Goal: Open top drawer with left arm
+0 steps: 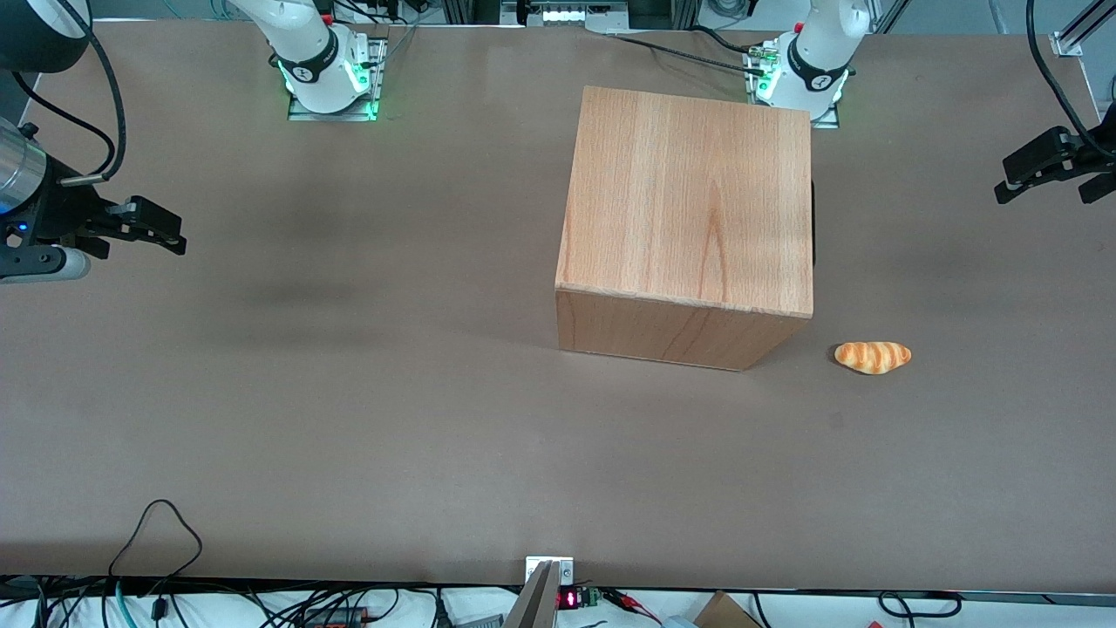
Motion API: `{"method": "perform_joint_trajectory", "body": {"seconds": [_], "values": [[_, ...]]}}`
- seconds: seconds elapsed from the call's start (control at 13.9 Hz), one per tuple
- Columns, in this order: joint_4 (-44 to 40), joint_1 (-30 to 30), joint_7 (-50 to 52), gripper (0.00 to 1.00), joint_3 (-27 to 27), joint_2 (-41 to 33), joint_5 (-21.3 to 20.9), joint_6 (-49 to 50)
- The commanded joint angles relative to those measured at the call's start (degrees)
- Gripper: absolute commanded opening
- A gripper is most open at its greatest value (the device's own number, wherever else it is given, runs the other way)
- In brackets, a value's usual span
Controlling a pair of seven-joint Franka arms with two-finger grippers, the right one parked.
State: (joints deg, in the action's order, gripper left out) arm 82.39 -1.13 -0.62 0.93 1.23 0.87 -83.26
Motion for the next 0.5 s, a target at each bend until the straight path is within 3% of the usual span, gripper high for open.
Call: {"method": "perform_joint_trajectory", "body": {"seconds": [0.0,0.43], "values": [[0.4,0.1,-1.0,1.0,0.4,-0.9,0.6,0.6],[0.3,0.1,-1.1,1.0,0.3,-0.7,0.8,0.4]]}}
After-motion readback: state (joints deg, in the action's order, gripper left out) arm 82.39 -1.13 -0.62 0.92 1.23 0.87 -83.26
